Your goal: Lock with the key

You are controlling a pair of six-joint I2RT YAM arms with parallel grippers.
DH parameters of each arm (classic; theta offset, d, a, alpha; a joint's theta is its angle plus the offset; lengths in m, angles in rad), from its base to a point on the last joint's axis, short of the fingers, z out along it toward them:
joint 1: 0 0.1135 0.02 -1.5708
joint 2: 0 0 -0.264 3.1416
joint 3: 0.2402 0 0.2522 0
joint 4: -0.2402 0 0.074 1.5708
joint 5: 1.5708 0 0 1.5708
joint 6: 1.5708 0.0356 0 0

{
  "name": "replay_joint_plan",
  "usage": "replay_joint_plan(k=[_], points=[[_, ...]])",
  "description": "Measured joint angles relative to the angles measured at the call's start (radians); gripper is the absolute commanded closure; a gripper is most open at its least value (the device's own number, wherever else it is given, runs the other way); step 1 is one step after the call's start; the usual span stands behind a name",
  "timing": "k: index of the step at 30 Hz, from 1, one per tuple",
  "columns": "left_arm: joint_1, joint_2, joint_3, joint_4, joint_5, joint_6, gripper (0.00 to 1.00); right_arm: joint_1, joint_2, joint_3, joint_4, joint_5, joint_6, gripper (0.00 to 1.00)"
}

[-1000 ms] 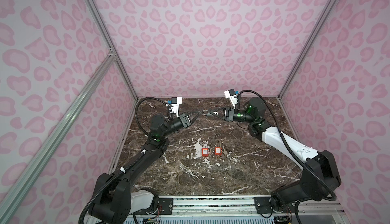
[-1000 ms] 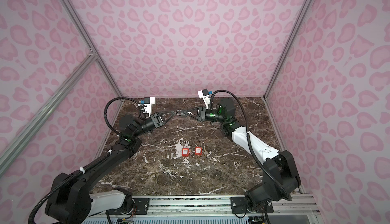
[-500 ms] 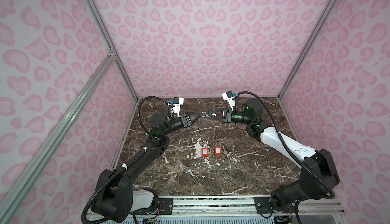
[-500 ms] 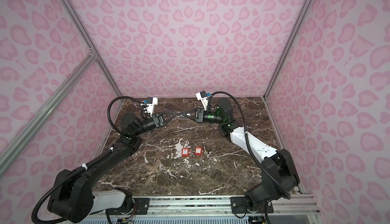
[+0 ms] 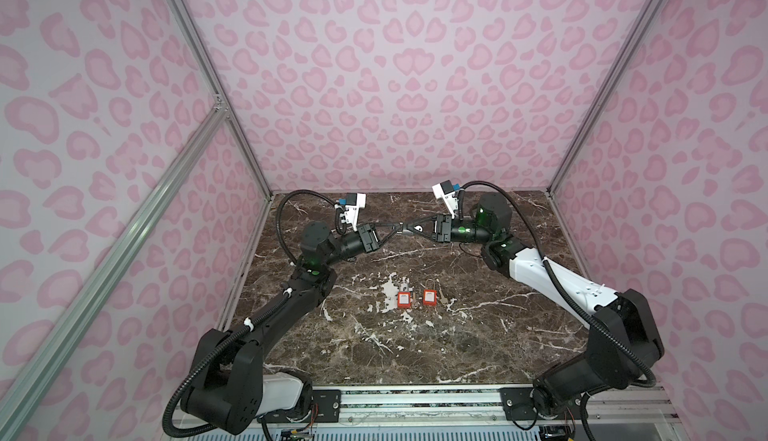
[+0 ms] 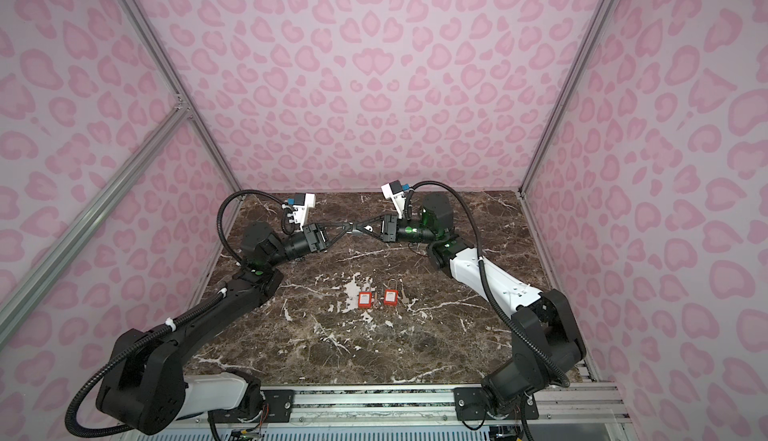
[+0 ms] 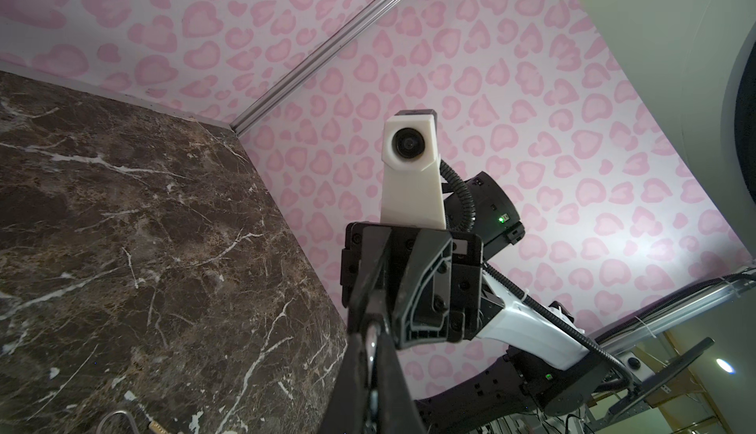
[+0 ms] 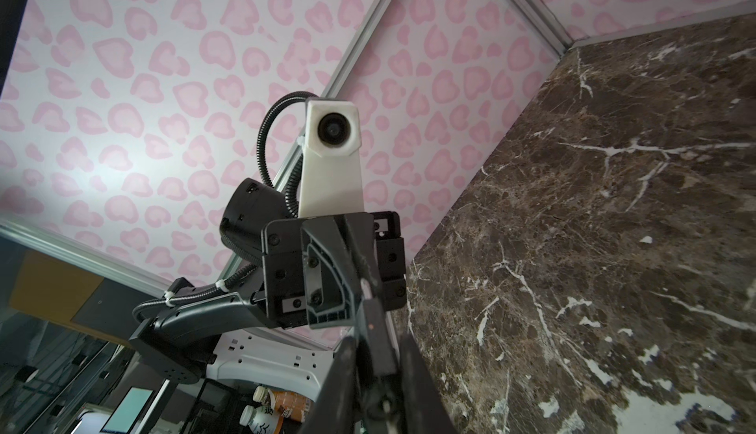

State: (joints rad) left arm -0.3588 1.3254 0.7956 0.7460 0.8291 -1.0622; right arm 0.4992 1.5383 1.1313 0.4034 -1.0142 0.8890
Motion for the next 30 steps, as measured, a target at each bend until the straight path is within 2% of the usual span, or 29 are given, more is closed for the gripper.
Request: replay_joint_plan(k=[2,4,15,21,30], points=[[-0.001,0.002,0.0,-0.004,0.0,-0.001,0.96,-0.003,-0.007,0.0,-0.012,-0.001,-0.008,0.64],[0.002,0.002,0.0,-0.004,-0.001,-0.005,0.97,-0.008,-0.015,-0.002,-0.011,-0.001,-0.011,0.64],[0.004,0.005,0.003,-0.008,-0.006,-0.013,0.96,-0.043,-0.063,-0.064,-0.014,0.0,-0.018,0.84],[0.003,0.006,0.006,-0.003,-0.005,-0.019,0.96,-0.046,-0.064,-0.066,-0.01,0.0,-0.006,1.0],[0.004,0.006,0.006,-0.003,-0.007,-0.025,0.97,-0.054,-0.058,-0.07,0.004,-0.009,0.011,1.0]])
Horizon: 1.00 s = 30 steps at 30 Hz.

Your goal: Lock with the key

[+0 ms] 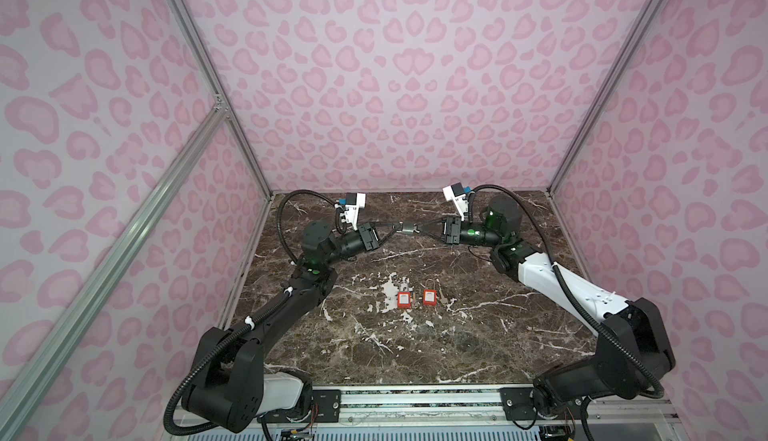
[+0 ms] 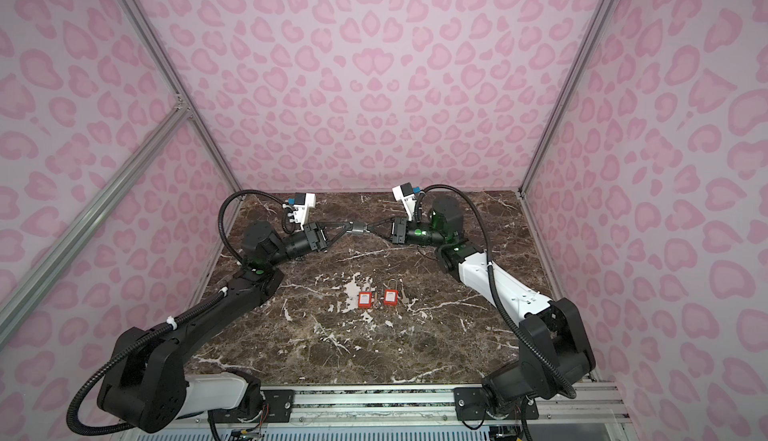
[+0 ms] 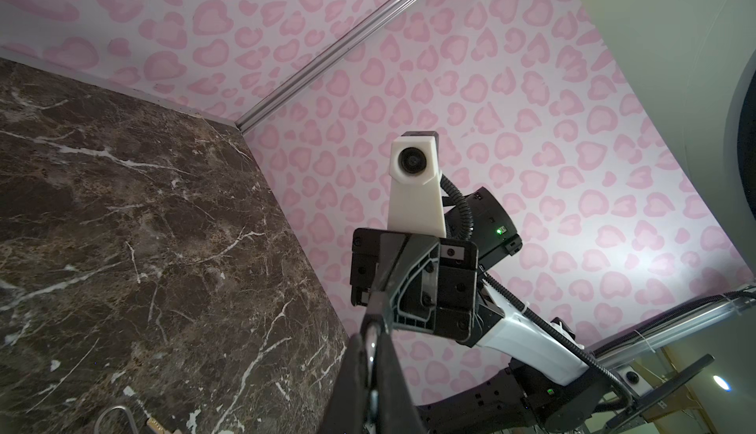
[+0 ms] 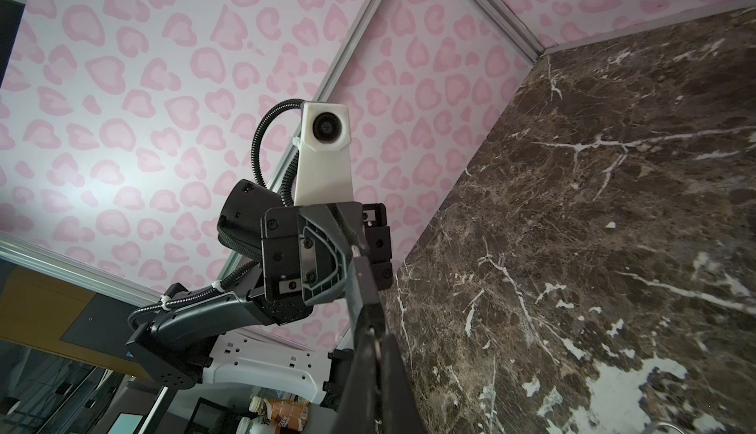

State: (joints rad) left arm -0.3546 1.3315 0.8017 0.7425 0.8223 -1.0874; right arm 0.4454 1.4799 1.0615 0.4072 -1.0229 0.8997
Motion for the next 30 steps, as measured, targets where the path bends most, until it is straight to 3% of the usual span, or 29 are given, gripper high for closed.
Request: replay_joint_plan(k=[30], points=[[0.007,0.0,0.004,-0.011,-0.01,0.006,0.96,-0.082,-0.052,-0.063,-0.011,-0.018,-0.011,1.0]])
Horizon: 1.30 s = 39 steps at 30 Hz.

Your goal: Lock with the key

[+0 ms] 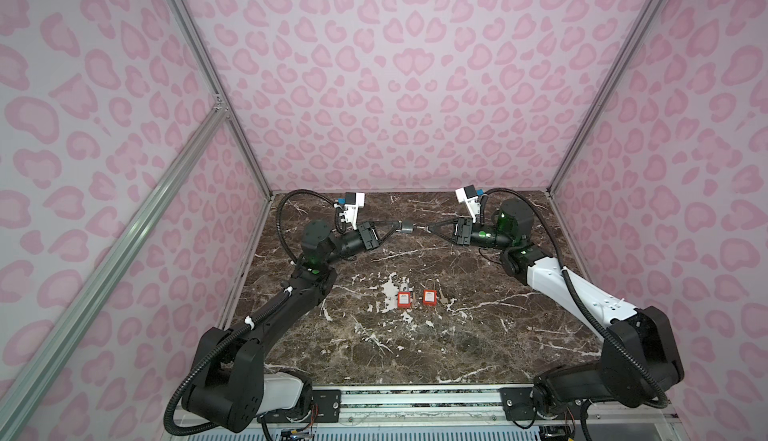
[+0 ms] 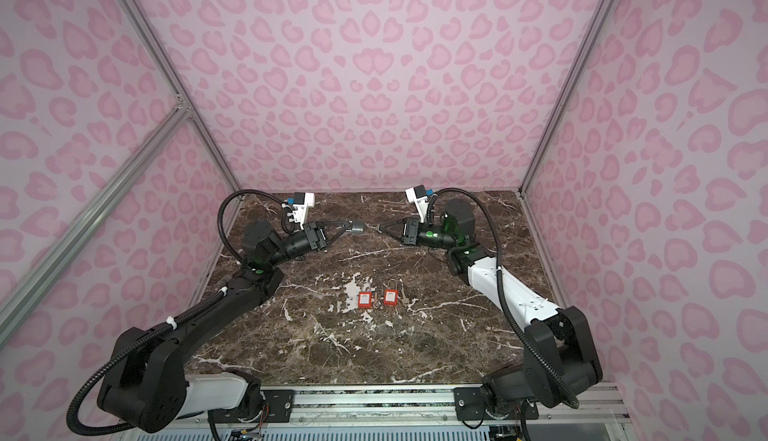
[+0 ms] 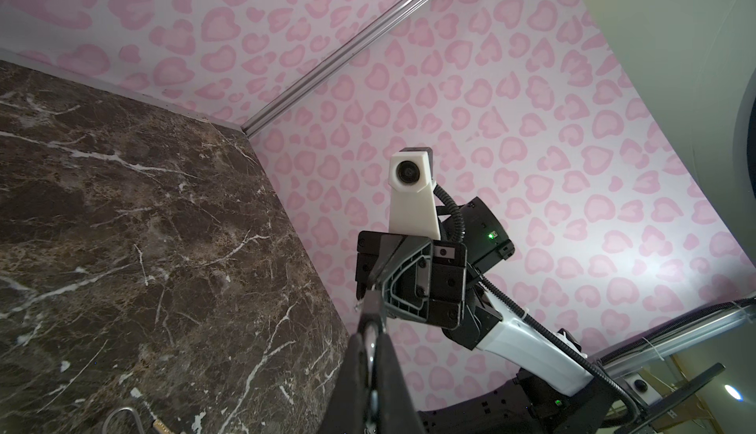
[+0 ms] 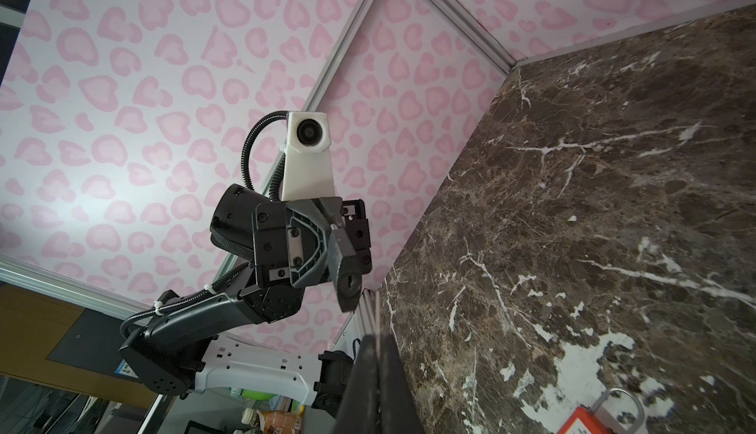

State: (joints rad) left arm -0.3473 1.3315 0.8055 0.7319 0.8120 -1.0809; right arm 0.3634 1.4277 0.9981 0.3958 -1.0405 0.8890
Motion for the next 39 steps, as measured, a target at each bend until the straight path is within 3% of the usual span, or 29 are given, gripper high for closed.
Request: replay_joint_plan(k=[6,12,21,27,33,39], points=[[-0.003,0.027,0.002,-0.033,0.0,0.057,0.97,-0.029,-0.015,-0.006,-0.046,0.021,-0.019,1.0],[-0.071,0.114,0.042,-0.32,-0.021,0.266,0.97,-0.05,-0.044,0.022,-0.196,0.108,-0.101,1.0],[-0.285,0.319,0.288,-0.774,-0.168,0.602,0.97,-0.083,-0.101,0.013,-0.404,0.293,-0.224,1.0],[-0.393,0.442,0.398,-0.912,-0.224,0.734,0.97,-0.182,-0.156,-0.053,-0.451,0.373,-0.241,1.0],[-0.455,0.551,0.517,-1.02,-0.244,0.87,0.97,-0.273,-0.229,-0.123,-0.462,0.42,-0.247,1.0],[-0.499,0.711,0.76,-1.208,-0.258,1.022,0.97,-0.325,-0.269,-0.148,-0.49,0.437,-0.268,1.0]])
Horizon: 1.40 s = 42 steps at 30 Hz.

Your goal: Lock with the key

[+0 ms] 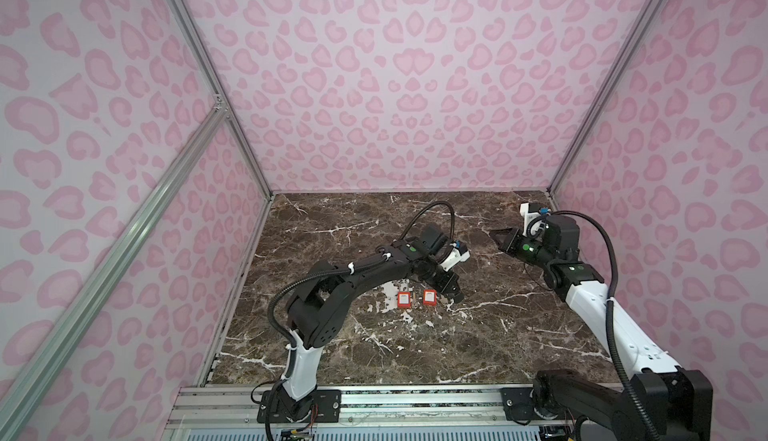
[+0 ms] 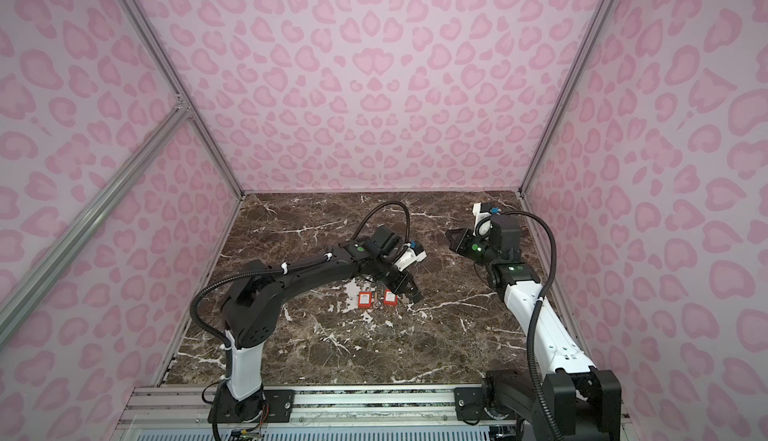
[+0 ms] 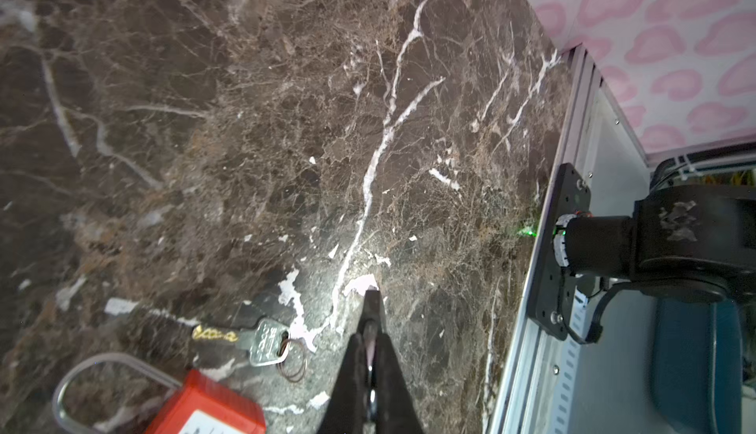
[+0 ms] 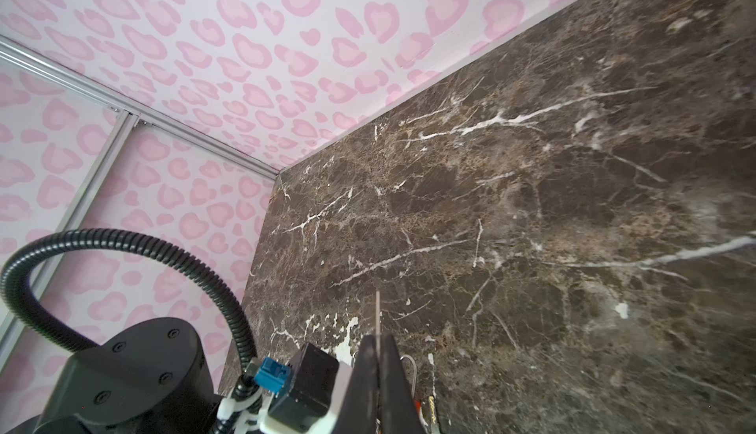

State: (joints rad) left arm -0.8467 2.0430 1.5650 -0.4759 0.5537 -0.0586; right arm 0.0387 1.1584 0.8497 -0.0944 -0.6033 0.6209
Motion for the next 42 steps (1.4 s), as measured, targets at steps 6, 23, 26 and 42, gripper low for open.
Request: replay_joint_plan(k=[6,23,26,42], points=[[-0.023,0.094,0.104,-0.145,-0.016,0.12,0.97,-0.028,-0.009,-0.023,-0.002,0.0,-0.005,1.0],[-0.026,0.231,0.288,-0.288,-0.01,0.3,0.97,-0.081,0.007,-0.028,0.0,-0.064,-0.027,1.0],[-0.026,0.257,0.322,-0.311,-0.016,0.321,0.96,-0.091,0.016,-0.026,0.0,-0.082,-0.018,1.0],[-0.026,0.3,0.384,-0.345,-0.104,0.37,0.87,-0.098,0.042,-0.021,0.038,-0.127,0.015,1.0]])
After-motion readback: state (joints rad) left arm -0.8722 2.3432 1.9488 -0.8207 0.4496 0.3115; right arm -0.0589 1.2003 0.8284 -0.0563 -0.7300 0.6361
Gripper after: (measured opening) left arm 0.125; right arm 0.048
